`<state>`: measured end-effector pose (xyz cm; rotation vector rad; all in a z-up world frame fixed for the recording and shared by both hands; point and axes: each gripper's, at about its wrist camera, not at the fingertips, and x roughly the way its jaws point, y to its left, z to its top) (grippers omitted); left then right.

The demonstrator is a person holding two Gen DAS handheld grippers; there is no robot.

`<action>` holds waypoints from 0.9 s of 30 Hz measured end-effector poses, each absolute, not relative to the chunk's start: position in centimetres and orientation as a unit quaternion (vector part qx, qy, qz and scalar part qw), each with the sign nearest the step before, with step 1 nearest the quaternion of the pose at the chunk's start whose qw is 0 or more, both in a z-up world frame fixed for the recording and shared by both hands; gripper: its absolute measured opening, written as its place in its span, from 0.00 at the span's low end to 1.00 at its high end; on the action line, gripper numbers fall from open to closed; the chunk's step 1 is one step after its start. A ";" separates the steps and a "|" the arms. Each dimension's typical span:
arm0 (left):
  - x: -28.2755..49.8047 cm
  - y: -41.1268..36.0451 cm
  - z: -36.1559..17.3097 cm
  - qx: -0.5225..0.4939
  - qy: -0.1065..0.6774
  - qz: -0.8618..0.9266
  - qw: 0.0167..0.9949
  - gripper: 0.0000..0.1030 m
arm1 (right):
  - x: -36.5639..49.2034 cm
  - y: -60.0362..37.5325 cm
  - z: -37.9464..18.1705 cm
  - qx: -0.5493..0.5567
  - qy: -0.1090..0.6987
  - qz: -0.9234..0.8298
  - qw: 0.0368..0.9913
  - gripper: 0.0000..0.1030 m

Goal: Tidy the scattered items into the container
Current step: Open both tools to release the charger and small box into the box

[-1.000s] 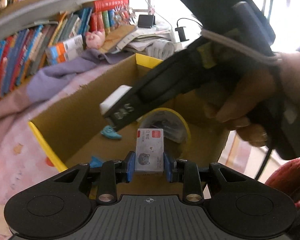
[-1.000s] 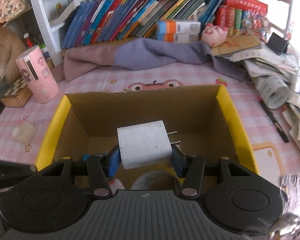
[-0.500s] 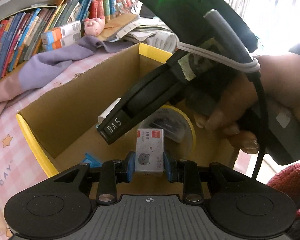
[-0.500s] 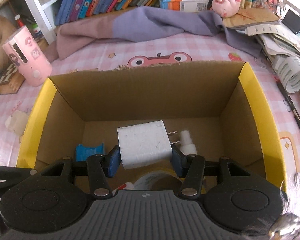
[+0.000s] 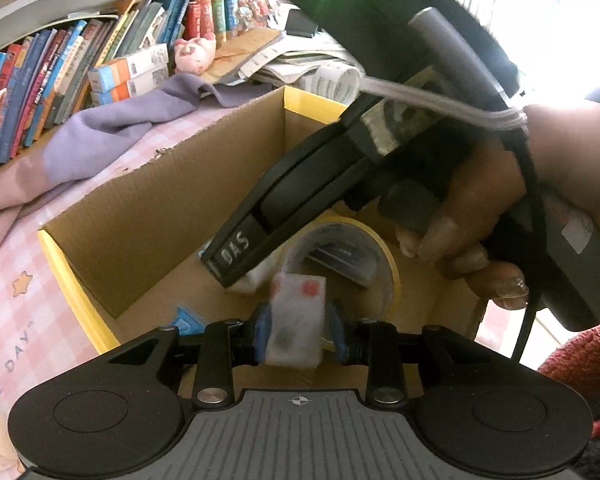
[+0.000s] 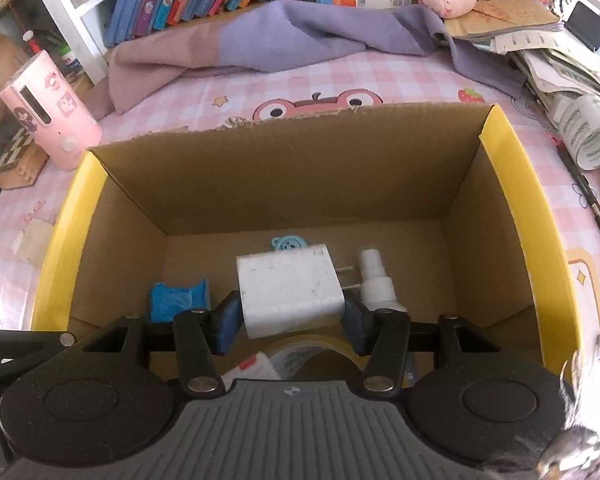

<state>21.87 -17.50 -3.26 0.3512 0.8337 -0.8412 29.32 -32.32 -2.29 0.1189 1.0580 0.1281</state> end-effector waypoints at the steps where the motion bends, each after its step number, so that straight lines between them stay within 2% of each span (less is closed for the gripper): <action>1: 21.7 -17.5 -3.2 0.166 0.389 -0.392 0.817 0.32 | 29.1 -32.3 -2.1 0.056 0.497 0.061 0.864 0.49; 7: 20.8 -17.0 -2.2 0.160 0.369 -0.378 0.834 0.38 | 27.8 -32.8 -0.4 0.056 0.463 0.056 0.883 0.52; 10: 20.2 -16.8 -1.8 0.157 0.360 -0.370 0.842 0.48 | 26.8 -33.1 0.4 0.059 0.447 0.053 0.891 0.52; 20: 17.8 -15.6 -0.4 0.124 0.336 -0.335 0.871 0.62 | 22.9 -33.5 2.5 0.061 0.400 0.046 0.913 0.52; 27: 15.7 -14.9 0.6 0.104 0.318 -0.310 0.890 0.65 | 19.2 -34.3 4.0 0.067 0.359 0.034 0.930 0.52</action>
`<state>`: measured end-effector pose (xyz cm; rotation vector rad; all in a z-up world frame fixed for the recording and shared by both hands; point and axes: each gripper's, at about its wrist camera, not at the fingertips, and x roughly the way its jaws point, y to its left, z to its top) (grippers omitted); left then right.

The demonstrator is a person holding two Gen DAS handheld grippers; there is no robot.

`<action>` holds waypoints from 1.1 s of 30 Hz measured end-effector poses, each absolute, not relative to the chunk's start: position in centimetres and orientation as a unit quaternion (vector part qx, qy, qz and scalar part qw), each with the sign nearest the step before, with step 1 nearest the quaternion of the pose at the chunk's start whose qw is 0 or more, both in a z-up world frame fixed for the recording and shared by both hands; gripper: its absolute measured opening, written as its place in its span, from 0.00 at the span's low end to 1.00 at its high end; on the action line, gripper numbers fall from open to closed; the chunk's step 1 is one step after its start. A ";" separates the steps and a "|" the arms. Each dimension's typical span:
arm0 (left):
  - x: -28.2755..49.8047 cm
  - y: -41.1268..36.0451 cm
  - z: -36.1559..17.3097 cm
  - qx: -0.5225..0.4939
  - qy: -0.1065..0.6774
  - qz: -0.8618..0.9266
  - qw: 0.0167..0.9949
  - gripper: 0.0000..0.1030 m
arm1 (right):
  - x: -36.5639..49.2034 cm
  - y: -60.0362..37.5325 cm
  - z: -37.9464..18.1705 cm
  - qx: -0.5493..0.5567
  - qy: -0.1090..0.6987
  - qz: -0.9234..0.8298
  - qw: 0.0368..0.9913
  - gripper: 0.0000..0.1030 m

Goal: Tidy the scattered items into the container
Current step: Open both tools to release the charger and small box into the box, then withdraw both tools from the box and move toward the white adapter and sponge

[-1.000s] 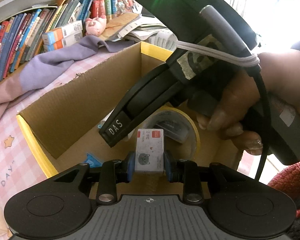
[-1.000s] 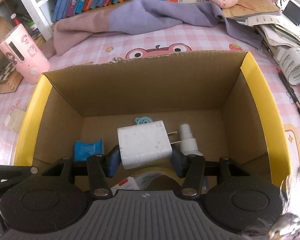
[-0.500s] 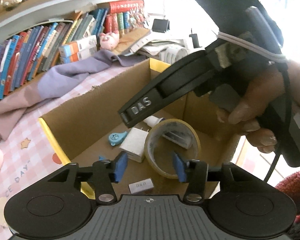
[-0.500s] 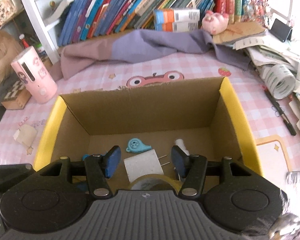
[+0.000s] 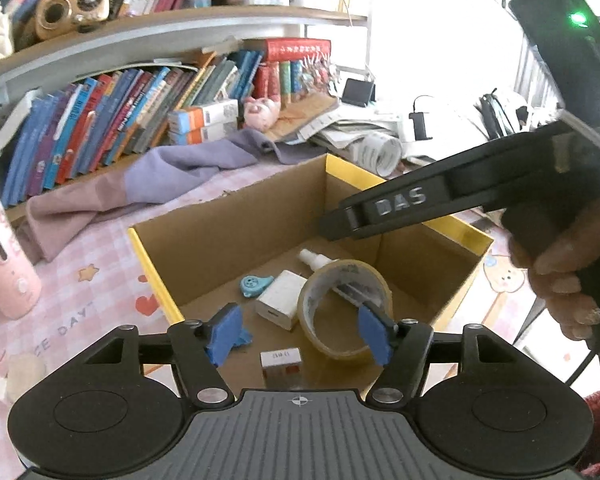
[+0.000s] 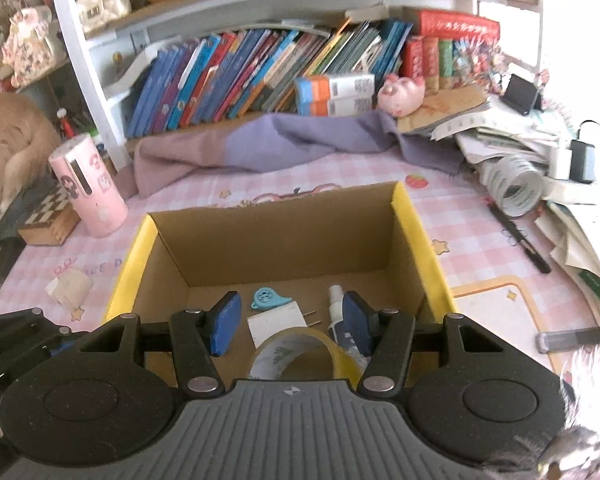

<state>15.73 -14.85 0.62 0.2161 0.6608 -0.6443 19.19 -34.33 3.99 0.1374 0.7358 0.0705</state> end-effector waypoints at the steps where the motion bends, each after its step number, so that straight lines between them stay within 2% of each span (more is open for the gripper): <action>1: 15.3 -14.8 0.7 0.104 0.316 -0.307 0.892 0.65 | 18.6 -34.4 4.2 0.067 0.354 0.033 0.932 0.52; 13: 9.4 -13.8 1.8 0.087 0.291 -0.261 0.916 0.69 | 10.6 -34.6 5.7 0.047 0.300 0.031 0.952 0.52; 24: 4.1 -12.3 1.7 0.080 0.290 -0.221 0.928 0.76 | 4.6 -34.1 4.4 0.050 0.295 0.025 0.954 0.53; 33: 1.8 -11.2 1.5 0.079 0.303 -0.204 0.927 0.80 | 1.9 -32.9 3.3 0.043 0.297 0.027 0.953 0.58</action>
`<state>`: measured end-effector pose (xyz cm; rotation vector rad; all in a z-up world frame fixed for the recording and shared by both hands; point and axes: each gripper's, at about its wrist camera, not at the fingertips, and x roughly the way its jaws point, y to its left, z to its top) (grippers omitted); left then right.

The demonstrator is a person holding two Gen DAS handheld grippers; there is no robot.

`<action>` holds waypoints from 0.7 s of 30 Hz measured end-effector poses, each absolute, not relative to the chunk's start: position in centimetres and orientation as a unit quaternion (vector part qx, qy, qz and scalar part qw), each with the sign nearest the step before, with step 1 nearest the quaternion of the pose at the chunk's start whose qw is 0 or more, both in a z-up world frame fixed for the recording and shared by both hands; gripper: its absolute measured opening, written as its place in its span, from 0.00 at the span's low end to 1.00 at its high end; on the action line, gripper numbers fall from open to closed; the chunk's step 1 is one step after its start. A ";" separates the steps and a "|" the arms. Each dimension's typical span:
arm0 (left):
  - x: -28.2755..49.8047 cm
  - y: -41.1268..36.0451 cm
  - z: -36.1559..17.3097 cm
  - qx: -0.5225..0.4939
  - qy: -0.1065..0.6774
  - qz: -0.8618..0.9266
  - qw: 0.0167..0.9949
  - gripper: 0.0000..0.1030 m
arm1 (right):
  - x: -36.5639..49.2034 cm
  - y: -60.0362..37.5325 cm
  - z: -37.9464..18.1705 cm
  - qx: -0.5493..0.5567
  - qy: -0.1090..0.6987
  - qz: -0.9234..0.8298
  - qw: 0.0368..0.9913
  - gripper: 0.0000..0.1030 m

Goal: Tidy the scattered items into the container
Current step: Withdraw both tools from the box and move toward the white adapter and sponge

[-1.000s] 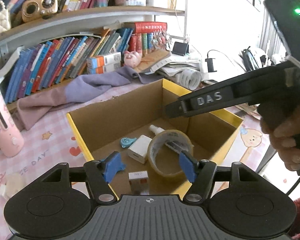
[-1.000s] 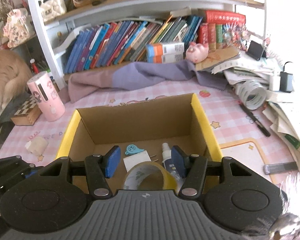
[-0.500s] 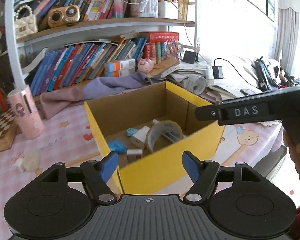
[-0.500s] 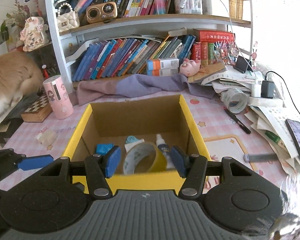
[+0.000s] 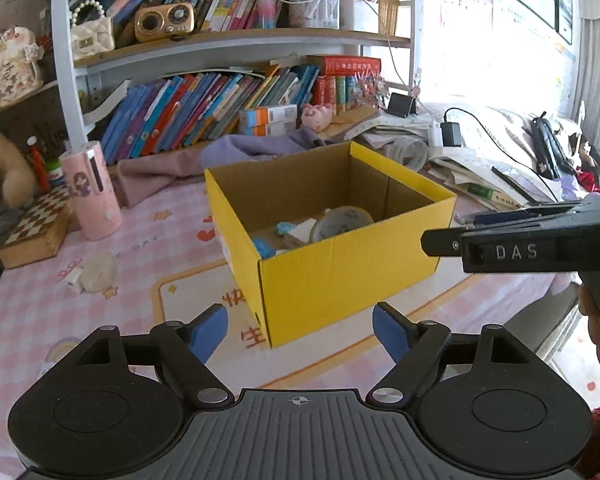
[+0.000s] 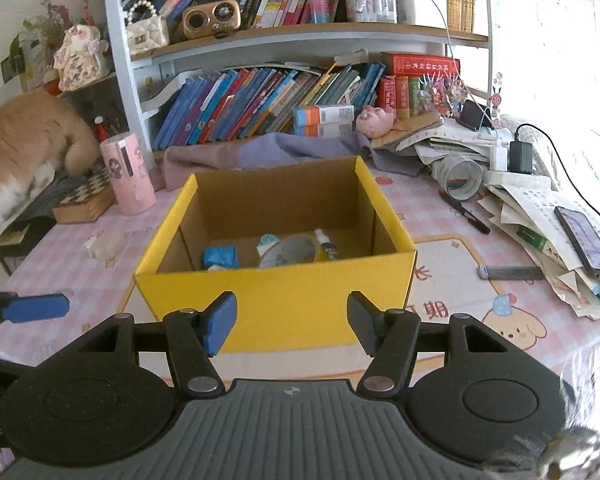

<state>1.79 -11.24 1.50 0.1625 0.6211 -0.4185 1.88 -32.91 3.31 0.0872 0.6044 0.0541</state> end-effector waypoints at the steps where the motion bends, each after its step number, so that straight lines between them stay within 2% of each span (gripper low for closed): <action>1: 1.7 -11.2 1.5 0.078 0.304 -0.204 0.927 0.80 | 1.7 -32.8 3.2 0.042 0.299 0.026 0.953 0.58; 21: -0.7 -9.9 0.3 0.076 0.340 -0.192 0.918 0.81 | -1.1 -30.6 1.9 0.026 0.324 0.043 0.945 0.62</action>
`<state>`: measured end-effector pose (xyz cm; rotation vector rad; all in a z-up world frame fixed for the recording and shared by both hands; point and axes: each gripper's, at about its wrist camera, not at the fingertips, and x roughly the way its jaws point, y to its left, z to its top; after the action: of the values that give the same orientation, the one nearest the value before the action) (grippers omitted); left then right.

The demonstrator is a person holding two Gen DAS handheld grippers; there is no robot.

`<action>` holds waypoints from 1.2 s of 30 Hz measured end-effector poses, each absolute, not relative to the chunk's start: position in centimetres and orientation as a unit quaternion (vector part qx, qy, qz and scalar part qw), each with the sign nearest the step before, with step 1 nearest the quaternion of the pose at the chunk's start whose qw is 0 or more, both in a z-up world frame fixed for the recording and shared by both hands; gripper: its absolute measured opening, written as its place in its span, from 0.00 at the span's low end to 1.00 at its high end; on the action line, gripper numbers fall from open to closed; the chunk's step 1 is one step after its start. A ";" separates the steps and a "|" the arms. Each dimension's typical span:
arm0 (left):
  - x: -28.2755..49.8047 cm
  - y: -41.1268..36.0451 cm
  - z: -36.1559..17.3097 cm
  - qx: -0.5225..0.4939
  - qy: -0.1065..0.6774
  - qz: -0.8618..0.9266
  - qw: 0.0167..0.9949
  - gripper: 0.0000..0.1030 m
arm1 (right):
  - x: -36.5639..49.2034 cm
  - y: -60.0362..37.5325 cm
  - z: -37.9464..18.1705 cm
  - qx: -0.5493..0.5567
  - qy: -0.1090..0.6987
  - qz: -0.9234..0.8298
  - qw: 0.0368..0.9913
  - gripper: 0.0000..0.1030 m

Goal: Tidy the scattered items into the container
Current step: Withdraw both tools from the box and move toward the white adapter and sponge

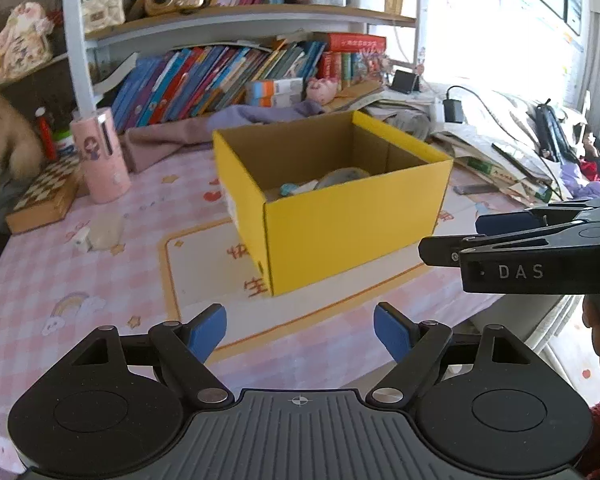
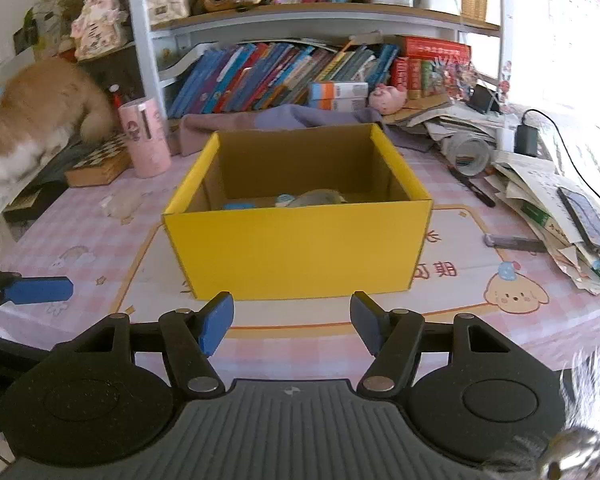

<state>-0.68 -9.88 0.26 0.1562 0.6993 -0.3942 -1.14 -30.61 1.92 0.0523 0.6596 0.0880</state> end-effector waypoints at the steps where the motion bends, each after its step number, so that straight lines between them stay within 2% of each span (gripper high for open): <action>1: -0.7 -9.7 0.2 0.074 0.343 -0.189 0.917 0.81 | -1.1 -30.3 1.9 0.024 0.325 0.047 0.944 0.62; 18: -0.4 -4.2 -0.5 0.041 0.365 -0.117 0.923 0.81 | 0.9 -24.2 1.3 -0.012 0.340 0.125 0.932 0.62; 36: 5.7 3.5 -0.7 0.053 0.371 -0.136 0.917 0.81 | 5.8 -16.4 1.2 -0.008 0.349 0.114 0.930 0.65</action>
<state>5.70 3.45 -0.71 0.1082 0.7625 -0.2801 5.76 -16.41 1.24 -0.0171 0.7137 0.2335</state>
